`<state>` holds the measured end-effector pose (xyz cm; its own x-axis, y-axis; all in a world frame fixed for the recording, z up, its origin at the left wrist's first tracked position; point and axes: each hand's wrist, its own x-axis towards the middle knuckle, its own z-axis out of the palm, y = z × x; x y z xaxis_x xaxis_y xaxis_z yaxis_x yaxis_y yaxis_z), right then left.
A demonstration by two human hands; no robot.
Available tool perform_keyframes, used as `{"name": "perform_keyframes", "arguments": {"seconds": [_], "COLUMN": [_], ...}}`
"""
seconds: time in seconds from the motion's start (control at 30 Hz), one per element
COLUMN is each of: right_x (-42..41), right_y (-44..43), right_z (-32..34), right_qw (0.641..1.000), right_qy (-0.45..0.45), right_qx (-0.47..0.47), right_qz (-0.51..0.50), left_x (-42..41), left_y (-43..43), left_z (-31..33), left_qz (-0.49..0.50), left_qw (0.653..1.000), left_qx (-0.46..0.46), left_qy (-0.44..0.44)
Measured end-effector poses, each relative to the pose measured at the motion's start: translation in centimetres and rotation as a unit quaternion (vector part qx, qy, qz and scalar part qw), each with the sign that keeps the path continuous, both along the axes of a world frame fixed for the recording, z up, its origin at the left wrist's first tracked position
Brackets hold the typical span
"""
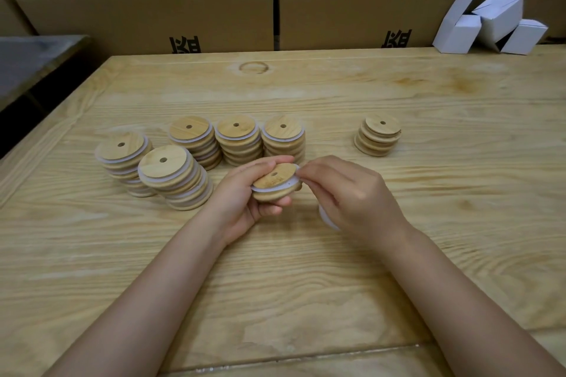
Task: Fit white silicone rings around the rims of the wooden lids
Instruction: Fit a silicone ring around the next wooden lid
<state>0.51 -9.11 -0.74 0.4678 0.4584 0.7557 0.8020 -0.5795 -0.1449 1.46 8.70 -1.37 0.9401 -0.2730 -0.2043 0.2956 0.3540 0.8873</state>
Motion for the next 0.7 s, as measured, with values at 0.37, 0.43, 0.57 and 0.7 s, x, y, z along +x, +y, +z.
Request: {"name": "perform_keyframes", "arguments": {"seconds": [0.37,0.43,0.57,0.7], "right_x": [-0.54,-0.66,-0.77,-0.82], "right_y": [0.31,0.31,0.15,0.15], "right_z": [0.52,0.56,0.62,0.73], "right_qw": [0.994,0.996,0.998,0.997], "right_qy": [-0.075,-0.045,-0.003,-0.013], "right_qx": [-0.079,-0.073,-0.066,-0.074], "right_qz": [-0.013,-0.003,0.016,0.004], "left_x": [0.14,0.16,0.33,0.36], "left_y": [0.29,0.34,0.45,0.32], "left_z": [0.10,0.11,0.08,-0.15], "left_qz": [-0.051,-0.052,-0.048,-0.053], "left_qw": [0.998,0.998,0.998,0.998], "left_qx": [0.014,0.009,-0.003,0.019], "left_qy": [0.021,0.026,0.036,0.024]}}
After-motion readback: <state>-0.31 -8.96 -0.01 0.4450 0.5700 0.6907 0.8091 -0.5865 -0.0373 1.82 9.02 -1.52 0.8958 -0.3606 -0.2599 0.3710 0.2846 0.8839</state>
